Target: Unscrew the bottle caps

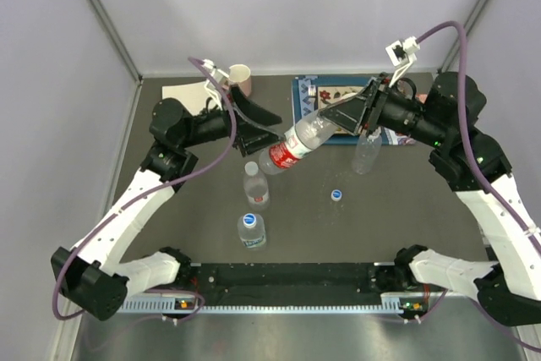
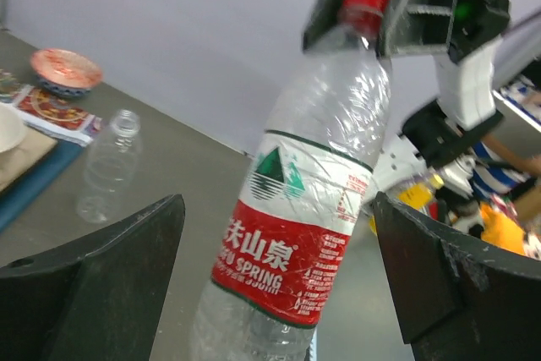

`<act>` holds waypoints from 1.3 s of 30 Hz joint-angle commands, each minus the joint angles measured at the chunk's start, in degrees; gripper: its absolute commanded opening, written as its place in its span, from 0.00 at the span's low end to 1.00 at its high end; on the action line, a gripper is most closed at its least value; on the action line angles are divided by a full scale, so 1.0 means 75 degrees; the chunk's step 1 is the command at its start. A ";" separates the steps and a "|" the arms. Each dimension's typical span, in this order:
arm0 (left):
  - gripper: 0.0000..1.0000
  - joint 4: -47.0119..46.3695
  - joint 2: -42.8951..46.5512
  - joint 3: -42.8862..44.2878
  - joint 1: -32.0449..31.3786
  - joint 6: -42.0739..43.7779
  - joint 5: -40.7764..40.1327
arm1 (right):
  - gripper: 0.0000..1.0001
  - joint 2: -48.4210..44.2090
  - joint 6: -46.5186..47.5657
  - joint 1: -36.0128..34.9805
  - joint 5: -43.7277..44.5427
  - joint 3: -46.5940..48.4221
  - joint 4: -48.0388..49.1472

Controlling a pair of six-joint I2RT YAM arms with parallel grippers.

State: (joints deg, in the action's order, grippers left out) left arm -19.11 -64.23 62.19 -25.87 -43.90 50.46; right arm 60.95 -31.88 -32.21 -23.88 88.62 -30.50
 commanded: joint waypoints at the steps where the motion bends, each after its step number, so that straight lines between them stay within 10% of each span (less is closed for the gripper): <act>1: 0.99 0.0283 0.0337 0.0238 -0.0663 0.0928 0.0750 | 0.00 0.0030 -0.0355 0.0052 -0.0988 0.0102 0.0714; 17: 0.95 0.1564 0.0126 0.0508 -0.1602 0.2466 0.0526 | 0.00 0.0241 -0.1093 0.0040 -0.1960 -0.0027 0.1571; 24: 0.63 0.1587 -0.0003 0.0555 -0.1637 0.2490 0.0726 | 0.00 0.0136 -0.1105 0.0052 -0.1926 -0.0121 0.1559; 25: 0.63 0.1657 0.0009 0.0555 -0.1649 0.2583 0.0644 | 0.31 0.0112 -0.1012 0.0040 -0.1879 -0.0097 0.1397; 28: 0.62 0.2252 0.0196 0.0613 -0.1684 0.3131 0.0177 | 0.67 -0.0133 -0.0510 0.0040 -0.1073 0.0031 0.0765; 39: 0.54 0.3463 0.0829 0.0544 -0.3886 0.5325 -0.6497 | 0.80 -0.0486 -0.0344 -0.0263 0.2303 0.0148 0.0049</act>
State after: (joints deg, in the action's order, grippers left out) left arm 6.50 -59.64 64.73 -50.37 -10.83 24.38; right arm 57.14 -35.38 -32.45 -17.04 87.42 -28.40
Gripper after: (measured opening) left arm 0.620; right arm 0.803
